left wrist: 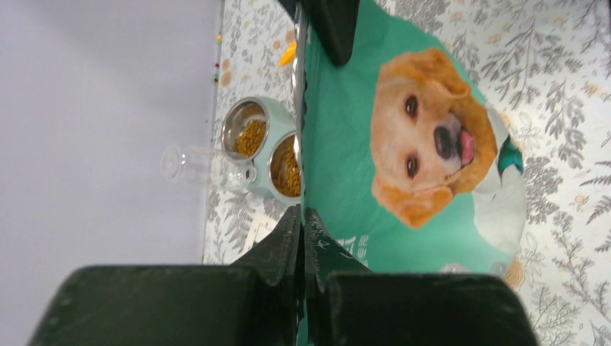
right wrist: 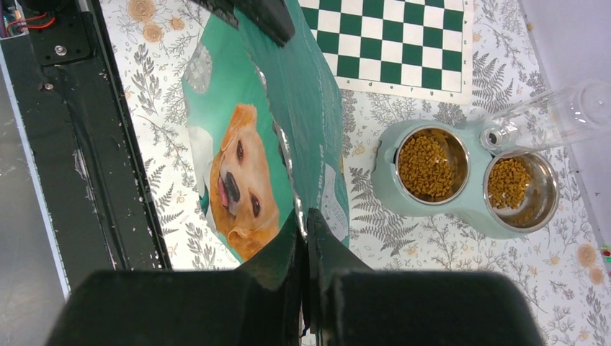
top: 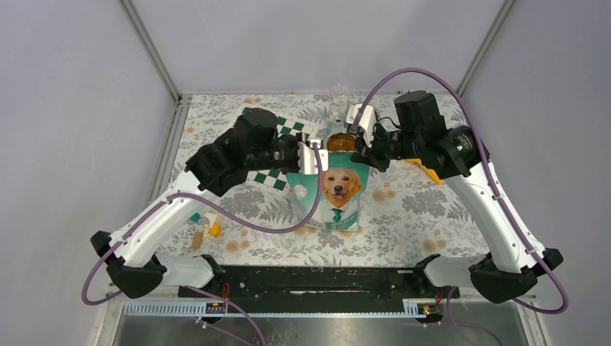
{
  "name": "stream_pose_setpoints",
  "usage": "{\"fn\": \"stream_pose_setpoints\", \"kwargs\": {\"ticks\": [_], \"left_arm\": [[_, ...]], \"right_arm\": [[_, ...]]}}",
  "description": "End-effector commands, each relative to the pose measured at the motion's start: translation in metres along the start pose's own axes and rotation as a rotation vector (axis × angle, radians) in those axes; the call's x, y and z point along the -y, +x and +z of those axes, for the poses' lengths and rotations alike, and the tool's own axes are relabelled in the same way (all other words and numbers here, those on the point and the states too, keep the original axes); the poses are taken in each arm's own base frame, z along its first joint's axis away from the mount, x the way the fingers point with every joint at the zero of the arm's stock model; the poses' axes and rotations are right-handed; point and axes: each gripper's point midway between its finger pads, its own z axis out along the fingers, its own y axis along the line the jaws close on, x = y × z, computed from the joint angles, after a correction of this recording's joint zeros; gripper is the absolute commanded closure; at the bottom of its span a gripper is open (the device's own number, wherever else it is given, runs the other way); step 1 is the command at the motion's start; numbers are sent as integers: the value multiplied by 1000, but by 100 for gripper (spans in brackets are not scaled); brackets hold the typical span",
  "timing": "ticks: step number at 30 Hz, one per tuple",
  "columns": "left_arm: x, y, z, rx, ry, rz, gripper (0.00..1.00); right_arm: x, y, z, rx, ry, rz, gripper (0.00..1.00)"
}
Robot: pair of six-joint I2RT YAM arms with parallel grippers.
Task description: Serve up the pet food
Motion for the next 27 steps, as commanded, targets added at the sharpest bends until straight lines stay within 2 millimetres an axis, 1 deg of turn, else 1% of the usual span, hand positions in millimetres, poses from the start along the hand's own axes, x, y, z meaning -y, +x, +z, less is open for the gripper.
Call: {"fn": "stream_pose_setpoints", "kwargs": {"ticks": [1, 4, 6, 8, 11, 13, 15, 18, 20, 21, 25, 27], "left_arm": [[1, 130, -106, -642, -127, -55, 100], [-4, 144, -121, -708, -165, -38, 100], [-9, 148, -132, -737, -203, -42, 100], [-13, 148, -143, -737, -237, -46, 100], [-17, 144, -154, -711, -269, -53, 100], [-20, 139, -157, -692, -286, -53, 100], [-22, 129, -160, -652, -299, -60, 100], [-22, 102, -160, -537, -289, -85, 100], [-22, 82, -155, -439, -265, -83, 100], [-23, 74, -155, -406, -264, -78, 100], [-32, 51, -158, -325, -281, -59, 100], [-33, 34, -152, -244, -258, -57, 100]], "right_arm": [[31, 5, -71, -3, 310, -26, 100], [31, 7, -72, -6, 320, -35, 100], [30, 6, -73, 2, 316, -42, 100], [29, 5, -72, 8, 308, -45, 100], [26, 4, -71, 16, 288, -56, 100], [17, 0, -68, 40, 242, -66, 100], [-3, -6, -64, 80, 130, -67, 100], [-37, -21, -59, 155, -71, -38, 100], [-50, -29, -59, 189, -151, -20, 100], [-51, -30, -58, 192, -164, -14, 100], [-46, -27, -52, 169, -159, 11, 100], [-45, -28, -50, 169, -169, 20, 100]]}}
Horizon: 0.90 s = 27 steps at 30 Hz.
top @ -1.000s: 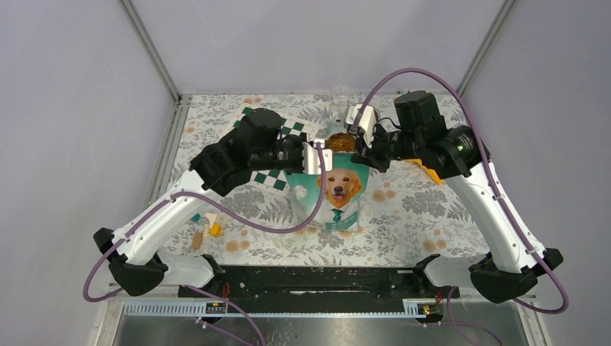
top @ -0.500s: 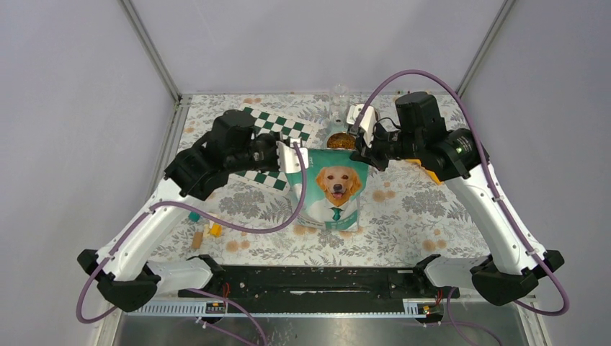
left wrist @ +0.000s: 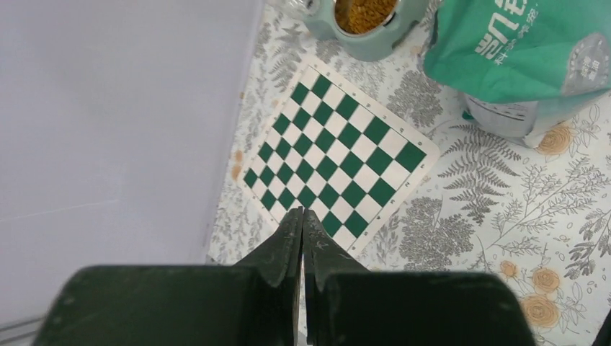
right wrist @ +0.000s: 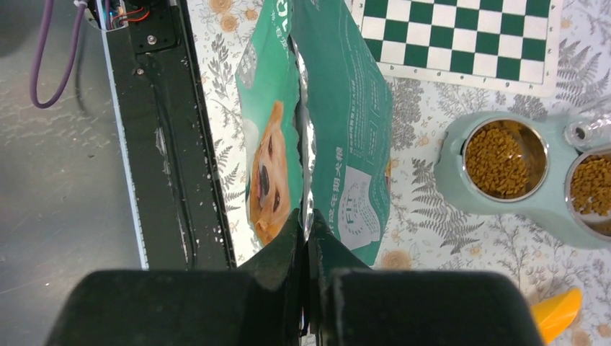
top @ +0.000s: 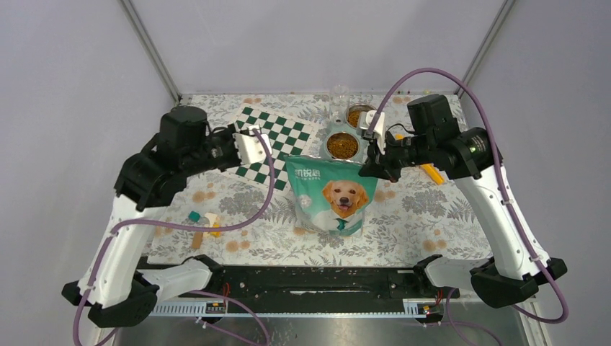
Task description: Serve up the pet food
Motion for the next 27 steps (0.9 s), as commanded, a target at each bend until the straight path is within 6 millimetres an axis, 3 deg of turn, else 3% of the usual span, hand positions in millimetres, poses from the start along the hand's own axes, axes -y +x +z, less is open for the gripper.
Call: {"fn": "stream_pose_setpoints", "kwargs": {"ticks": [1, 4, 6, 8, 12, 20, 24, 27], "left_arm": [[-10, -34, -24, 131, -35, 6, 96], [-1, -71, -14, 325, 36, -36, 57], [6, -92, -7, 440, 85, -68, 44], [10, -108, 0, 527, 117, -79, 37], [17, -127, 19, 591, 163, -59, 32], [36, -161, 40, 670, 268, -16, 29], [47, -172, 49, 689, 324, -7, 28], [53, -177, 59, 688, 347, -4, 29]], "right_arm": [[-20, -39, -28, 134, -11, -66, 100], [-16, -47, -24, 145, 6, -52, 81], [-12, -51, -22, 153, 27, -45, 70], [-8, -52, -20, 148, 52, -31, 62], [-3, -44, -24, 116, 106, -3, 57], [5, -5, -36, -18, 225, 5, 57], [4, 2, -27, -50, 184, 19, 60], [6, 5, -21, -64, 166, 23, 69]]}}
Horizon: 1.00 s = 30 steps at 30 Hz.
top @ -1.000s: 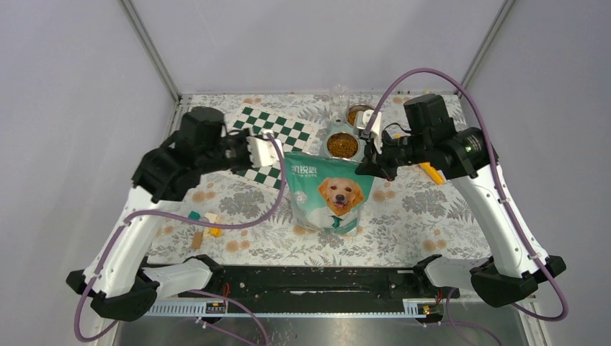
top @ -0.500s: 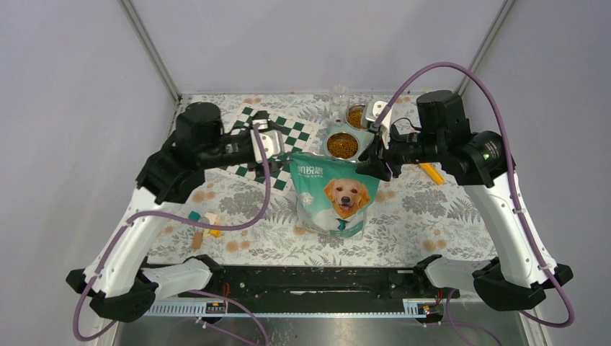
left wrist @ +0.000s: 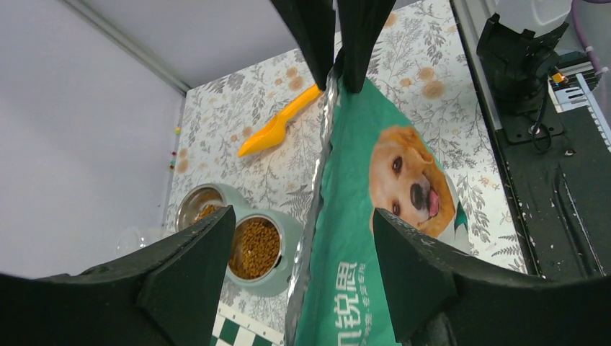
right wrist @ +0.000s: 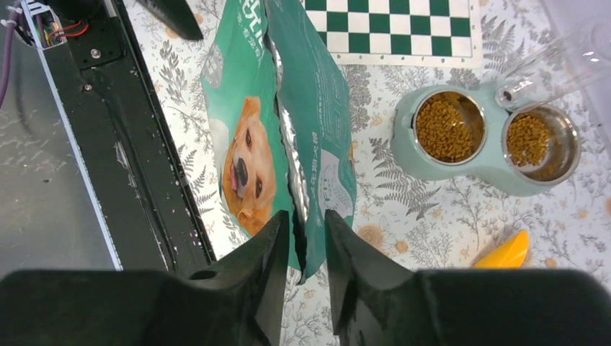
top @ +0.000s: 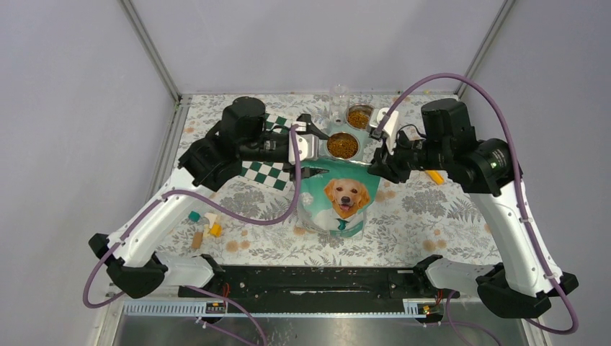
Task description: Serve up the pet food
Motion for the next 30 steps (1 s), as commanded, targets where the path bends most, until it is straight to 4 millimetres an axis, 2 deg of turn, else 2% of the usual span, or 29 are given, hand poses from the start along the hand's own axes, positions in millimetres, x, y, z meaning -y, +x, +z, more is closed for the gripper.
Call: {"fn": "stream_pose_setpoints", "kwargs": {"ticks": [1, 5, 7, 16, 22, 23, 26, 27, 30], "left_arm": [[-6, -31, 12, 97, 20, 57, 30], [-6, -28, 27, 81, 31, 51, 33], [-4, -25, 35, 72, 42, 49, 34], [0, -18, 64, 37, 20, 88, 39], [4, -5, 73, -7, 64, 75, 57], [7, 0, 74, -24, 79, 71, 64], [8, 11, 72, -81, 88, 66, 97], [6, 14, 71, -95, 75, 67, 100], [4, 21, 64, -141, 55, 83, 100]], "right_arm": [[1, 11, 11, -56, -23, 8, 73], [3, 11, 14, -62, -30, 13, 94], [3, 9, 14, -55, -33, 13, 100], [-3, -12, 14, 71, -41, 26, 100], [0, -27, 16, 142, -34, 31, 100], [0, -29, 16, 152, -35, 31, 100], [2, -33, 16, 166, -26, 27, 100], [4, -33, 16, 166, -15, 28, 100], [9, -31, 12, 167, 29, 22, 100]]}}
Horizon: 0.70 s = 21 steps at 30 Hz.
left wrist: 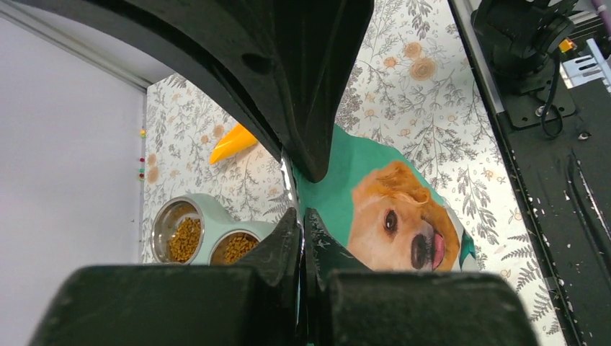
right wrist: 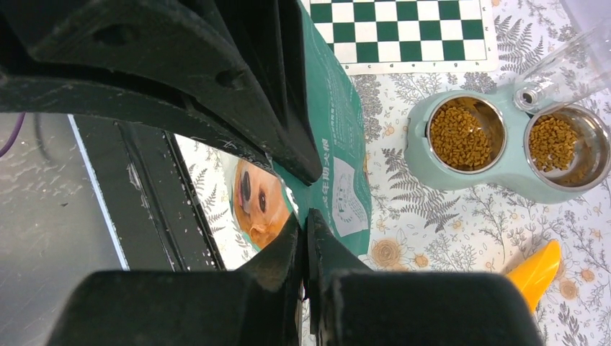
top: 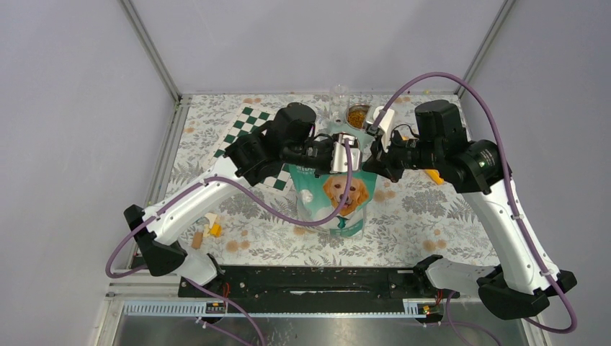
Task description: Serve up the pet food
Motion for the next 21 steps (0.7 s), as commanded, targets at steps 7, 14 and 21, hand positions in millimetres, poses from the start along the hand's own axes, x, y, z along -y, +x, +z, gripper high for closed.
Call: {"fn": "stream_pose_setpoints", "kwargs": {"ticks": [7, 14, 21], "left_arm": [[-18, 32, -51, -254, -150, 106, 100], [-19, 59, -103, -408, -226, 85, 100], [-21, 83, -152, -498, -323, 40, 100]], "right_arm": [[22, -29, -27, 162, 214, -68, 100], [29, -21, -48, 175, 329, -93, 100], [23, -22, -48, 187, 305, -99, 100]]}}
